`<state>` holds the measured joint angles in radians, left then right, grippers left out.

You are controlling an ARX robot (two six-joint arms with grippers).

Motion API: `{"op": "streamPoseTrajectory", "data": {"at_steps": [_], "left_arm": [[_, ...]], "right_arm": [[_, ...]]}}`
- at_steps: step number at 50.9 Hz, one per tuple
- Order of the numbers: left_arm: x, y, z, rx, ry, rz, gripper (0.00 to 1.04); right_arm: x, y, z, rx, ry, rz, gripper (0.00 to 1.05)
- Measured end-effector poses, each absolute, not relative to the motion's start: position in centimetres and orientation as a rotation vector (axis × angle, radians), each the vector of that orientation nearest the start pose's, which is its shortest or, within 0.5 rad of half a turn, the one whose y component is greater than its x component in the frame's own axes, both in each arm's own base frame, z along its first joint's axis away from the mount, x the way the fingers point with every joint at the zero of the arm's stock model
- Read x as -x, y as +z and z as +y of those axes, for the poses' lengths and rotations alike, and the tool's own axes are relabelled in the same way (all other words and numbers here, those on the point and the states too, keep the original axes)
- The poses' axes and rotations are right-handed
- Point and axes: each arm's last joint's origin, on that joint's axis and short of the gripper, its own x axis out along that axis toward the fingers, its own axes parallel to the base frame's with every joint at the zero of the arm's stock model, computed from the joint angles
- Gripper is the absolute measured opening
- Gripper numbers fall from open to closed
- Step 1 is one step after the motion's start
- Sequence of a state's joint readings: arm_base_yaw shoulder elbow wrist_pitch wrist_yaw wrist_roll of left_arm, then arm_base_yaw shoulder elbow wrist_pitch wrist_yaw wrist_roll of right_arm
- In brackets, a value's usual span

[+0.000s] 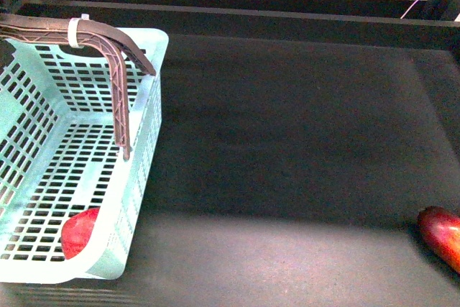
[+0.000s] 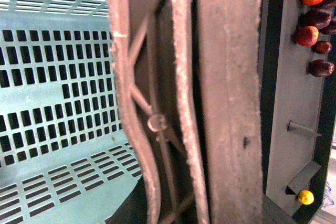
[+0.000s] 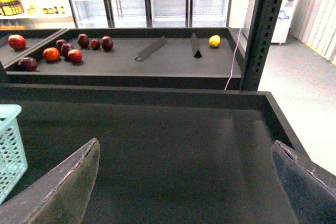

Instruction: Pick apple with right arm and hold basket with left

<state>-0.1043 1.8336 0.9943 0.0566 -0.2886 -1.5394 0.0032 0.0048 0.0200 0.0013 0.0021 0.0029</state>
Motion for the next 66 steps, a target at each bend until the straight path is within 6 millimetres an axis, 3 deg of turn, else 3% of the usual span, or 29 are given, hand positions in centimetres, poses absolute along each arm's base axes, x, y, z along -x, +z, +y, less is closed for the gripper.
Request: {"op": "streamPoseTrajectory", "data": {"at_steps": [6,12,22,26,30,40,48,52,55,60,66], "left_arm": [[-36.4,14.9,-3.0,1.301,0.718,0.469,0.16],[-36.4,14.9,-3.0,1.304,0.712,0.475,0.32],[-35.6,16.7,-3.4,1.293,0.691,0.47,0.7],[-33.9,18.6,-3.6,1.294,0.672,0.453,0.89],[-32.2,19.6,-3.6,1.293,0.668,0.452,1.0],[-28.5,22.4,-3.5,1.308,0.64,0.434,0.98],[-27.7,23.7,-3.8,1.32,0.598,0.41,0.98],[-27.5,22.2,-3.7,1.118,0.257,0.344,0.84],[-25.8,20.8,-3.1,0.787,0.068,0.192,0.7],[-23.3,21.1,-2.2,0.306,-0.001,0.004,0.48],[-21.6,20.3,-1.7,0.121,-0.004,-0.004,0.29]], "right_arm": [[-9.7,17.0,0.0,-0.003,0.001,-0.017,0.96],[-9.7,17.0,0.0,-0.003,0.001,-0.017,0.96],[-9.7,17.0,0.0,-0.003,0.001,-0.017,0.96],[-9.7,17.0,0.0,-0.003,0.001,-0.017,0.96],[-9.7,17.0,0.0,-0.003,0.001,-0.017,0.96],[-9.7,17.0,0.0,-0.003,0.001,-0.017,0.96],[-9.7,17.0,0.0,-0.003,0.001,-0.017,0.96],[-9.7,17.0,0.0,-0.003,0.001,-0.016,0.96],[-9.7,17.0,0.0,-0.003,0.001,-0.016,0.96],[-9.7,17.0,0.0,-0.003,0.001,-0.016,0.96],[-9.7,17.0,0.0,-0.003,0.001,-0.016,0.96]]}}
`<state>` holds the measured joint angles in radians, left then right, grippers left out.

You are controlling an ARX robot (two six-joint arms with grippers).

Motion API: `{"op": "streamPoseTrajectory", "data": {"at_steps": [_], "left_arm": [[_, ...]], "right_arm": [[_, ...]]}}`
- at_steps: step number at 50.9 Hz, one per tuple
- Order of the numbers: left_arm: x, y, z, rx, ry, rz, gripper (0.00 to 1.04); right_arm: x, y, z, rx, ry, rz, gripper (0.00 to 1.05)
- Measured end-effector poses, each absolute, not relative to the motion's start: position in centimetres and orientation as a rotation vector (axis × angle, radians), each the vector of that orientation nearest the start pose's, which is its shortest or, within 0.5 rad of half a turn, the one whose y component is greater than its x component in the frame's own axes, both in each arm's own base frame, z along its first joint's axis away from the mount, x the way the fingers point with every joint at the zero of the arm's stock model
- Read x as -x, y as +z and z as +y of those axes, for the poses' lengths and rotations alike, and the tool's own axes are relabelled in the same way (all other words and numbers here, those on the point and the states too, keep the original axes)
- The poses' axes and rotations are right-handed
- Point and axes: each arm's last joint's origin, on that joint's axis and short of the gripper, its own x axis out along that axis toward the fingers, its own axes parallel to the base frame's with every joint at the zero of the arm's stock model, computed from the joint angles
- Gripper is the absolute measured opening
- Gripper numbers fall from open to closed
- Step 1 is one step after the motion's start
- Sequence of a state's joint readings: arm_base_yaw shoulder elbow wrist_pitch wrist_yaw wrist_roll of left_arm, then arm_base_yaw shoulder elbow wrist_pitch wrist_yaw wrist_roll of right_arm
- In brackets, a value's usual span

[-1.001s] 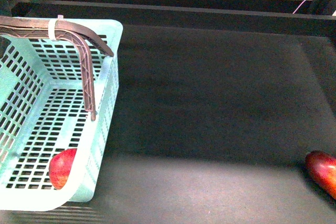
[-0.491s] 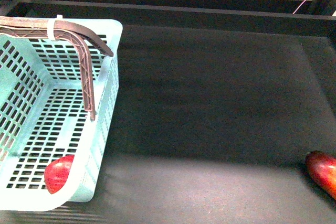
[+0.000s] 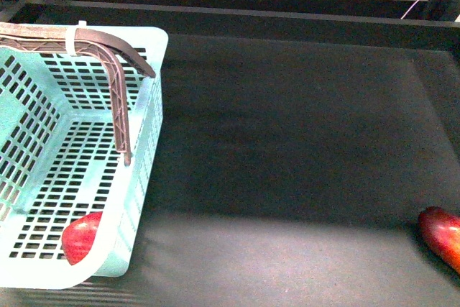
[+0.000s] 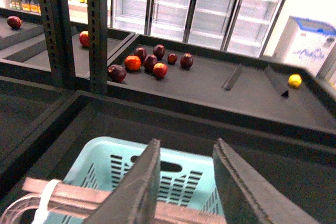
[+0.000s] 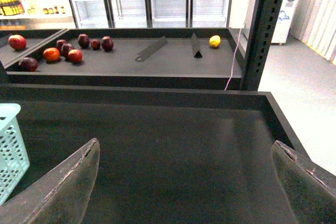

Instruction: Pick apple with right arm and hold basket with left

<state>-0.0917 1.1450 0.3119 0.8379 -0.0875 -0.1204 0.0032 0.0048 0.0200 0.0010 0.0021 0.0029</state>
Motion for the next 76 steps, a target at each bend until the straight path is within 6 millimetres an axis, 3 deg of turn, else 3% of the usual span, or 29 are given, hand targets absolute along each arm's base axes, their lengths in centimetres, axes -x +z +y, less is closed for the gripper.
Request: {"op": "streamPoseTrajectory", "data": {"at_steps": [9,17,41,76], "left_arm": [[-19.6,19.1,-1.2,0.041,-0.004,0.009,0.03],[-18.0,18.5,-0.1,0.021,0.002,0.006,0.04],[-14.3,16.4,-0.1,0.014,-0.004,0.009,0.03],[-11.6,17.2,0.0,0.011,-0.004,-0.015,0.03]], "right_arm": [[-9.7,17.0,0.0,-0.003,0.001,-0.016,0.96],[-9.7,17.0,0.0,-0.003,0.001,-0.016,0.96],[-9.7,17.0,0.0,-0.003,0.001,-0.016,0.96],[-9.7,17.0,0.0,-0.003,0.001,-0.016,0.96]]}}
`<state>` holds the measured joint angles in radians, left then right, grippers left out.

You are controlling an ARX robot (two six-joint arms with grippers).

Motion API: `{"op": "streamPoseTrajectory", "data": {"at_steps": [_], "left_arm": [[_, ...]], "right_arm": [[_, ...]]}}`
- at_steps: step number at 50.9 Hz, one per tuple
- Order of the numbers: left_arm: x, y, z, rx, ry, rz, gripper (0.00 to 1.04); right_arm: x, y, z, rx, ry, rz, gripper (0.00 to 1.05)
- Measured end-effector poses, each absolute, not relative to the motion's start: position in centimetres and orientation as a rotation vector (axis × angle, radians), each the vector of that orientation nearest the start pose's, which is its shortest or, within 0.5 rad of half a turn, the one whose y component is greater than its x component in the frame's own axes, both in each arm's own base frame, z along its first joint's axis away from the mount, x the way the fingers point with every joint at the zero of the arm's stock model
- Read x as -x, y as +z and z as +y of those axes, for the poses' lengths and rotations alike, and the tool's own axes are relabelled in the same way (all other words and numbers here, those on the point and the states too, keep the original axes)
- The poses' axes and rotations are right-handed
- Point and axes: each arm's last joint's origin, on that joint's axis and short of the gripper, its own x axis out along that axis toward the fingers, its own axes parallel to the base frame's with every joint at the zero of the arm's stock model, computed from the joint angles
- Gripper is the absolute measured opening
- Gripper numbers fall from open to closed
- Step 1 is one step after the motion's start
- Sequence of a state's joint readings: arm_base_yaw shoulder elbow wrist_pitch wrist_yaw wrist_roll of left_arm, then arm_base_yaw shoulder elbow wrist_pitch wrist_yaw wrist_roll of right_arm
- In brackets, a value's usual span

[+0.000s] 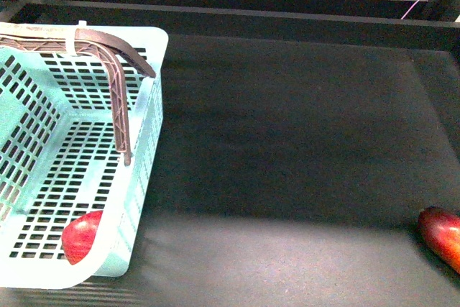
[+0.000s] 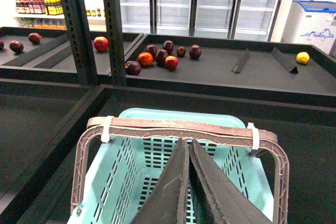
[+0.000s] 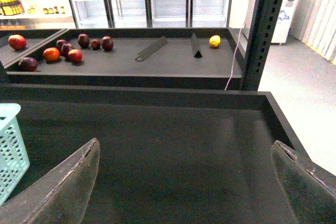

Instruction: Pick apple with right arm and hold basket with left

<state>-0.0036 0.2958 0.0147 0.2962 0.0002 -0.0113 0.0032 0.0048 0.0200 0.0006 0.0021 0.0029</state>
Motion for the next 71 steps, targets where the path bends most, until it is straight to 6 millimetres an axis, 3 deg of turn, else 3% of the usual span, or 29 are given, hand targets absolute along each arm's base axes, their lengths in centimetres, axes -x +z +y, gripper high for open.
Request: {"op": "streamPoseTrajectory", "data": {"at_steps": [26,63,71], "left_arm": [[-9.8,16.8,0.0,0.011,-0.004,-0.006,0.03],[-9.7,16.8,0.0,0.011,-0.003,-0.01,0.03],[-9.7,16.8,0.0,0.011,-0.003,-0.01,0.29]], "right_arm": [[-9.7,17.0,0.0,-0.003,0.001,-0.016,0.96],[-9.7,17.0,0.0,-0.003,0.001,-0.016,0.96],[-9.7,17.0,0.0,-0.003,0.001,-0.016,0.96]]}}
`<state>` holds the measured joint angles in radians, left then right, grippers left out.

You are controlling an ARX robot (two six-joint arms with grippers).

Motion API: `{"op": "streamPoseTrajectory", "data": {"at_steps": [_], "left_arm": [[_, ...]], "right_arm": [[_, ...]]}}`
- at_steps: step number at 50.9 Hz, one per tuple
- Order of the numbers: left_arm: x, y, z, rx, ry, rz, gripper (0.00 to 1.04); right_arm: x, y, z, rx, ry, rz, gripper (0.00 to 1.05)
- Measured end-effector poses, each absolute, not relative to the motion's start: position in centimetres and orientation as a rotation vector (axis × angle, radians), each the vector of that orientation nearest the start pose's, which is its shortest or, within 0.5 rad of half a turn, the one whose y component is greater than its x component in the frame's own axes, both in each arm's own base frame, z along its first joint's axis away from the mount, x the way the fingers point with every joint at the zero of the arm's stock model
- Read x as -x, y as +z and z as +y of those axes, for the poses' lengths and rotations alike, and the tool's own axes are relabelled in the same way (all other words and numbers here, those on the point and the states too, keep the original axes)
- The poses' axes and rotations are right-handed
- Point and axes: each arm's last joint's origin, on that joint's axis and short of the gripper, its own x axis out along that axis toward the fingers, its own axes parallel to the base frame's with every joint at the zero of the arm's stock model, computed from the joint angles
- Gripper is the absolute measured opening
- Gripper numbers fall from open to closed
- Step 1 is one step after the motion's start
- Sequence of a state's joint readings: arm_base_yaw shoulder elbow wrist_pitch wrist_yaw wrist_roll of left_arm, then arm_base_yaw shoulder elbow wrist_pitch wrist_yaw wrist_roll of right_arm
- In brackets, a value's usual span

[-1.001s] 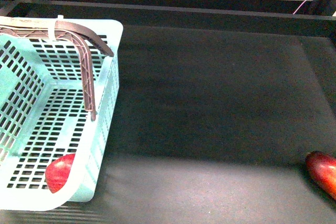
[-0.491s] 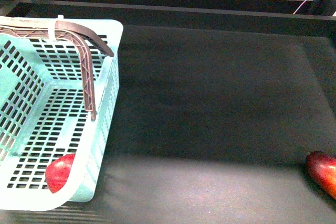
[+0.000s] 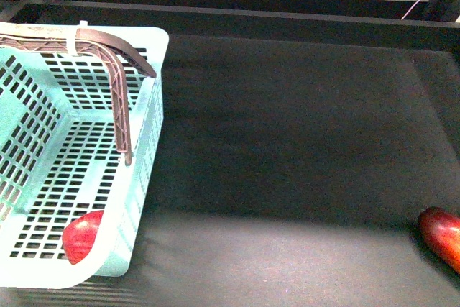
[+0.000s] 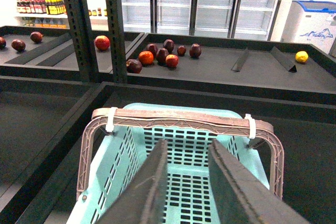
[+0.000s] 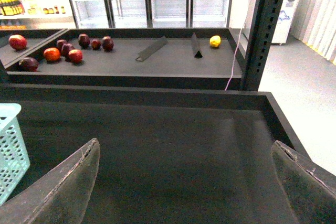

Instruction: Pick apple with right arm and hold basket with left

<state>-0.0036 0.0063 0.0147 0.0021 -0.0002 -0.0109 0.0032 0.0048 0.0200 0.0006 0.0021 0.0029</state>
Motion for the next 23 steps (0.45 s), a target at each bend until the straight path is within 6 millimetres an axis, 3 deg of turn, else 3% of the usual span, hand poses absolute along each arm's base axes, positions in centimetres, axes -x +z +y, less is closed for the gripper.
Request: {"op": "streamPoseTrajectory", "data": {"at_steps": [15,20,23], "left_arm": [[-9.72,16.84,-0.03,0.011,-0.003,-0.011,0.75],[-9.72,16.82,-0.03,0.011,-0.003,-0.01,0.96],[-9.72,16.82,-0.03,0.009,-0.003,-0.01,0.99]], "right_arm": [[-9.67,17.0,0.03,-0.003,0.001,-0.016,0.96],[-9.67,17.0,0.03,-0.003,0.001,-0.016,0.96],[-9.67,17.0,0.03,-0.003,0.001,-0.016,0.96]]}}
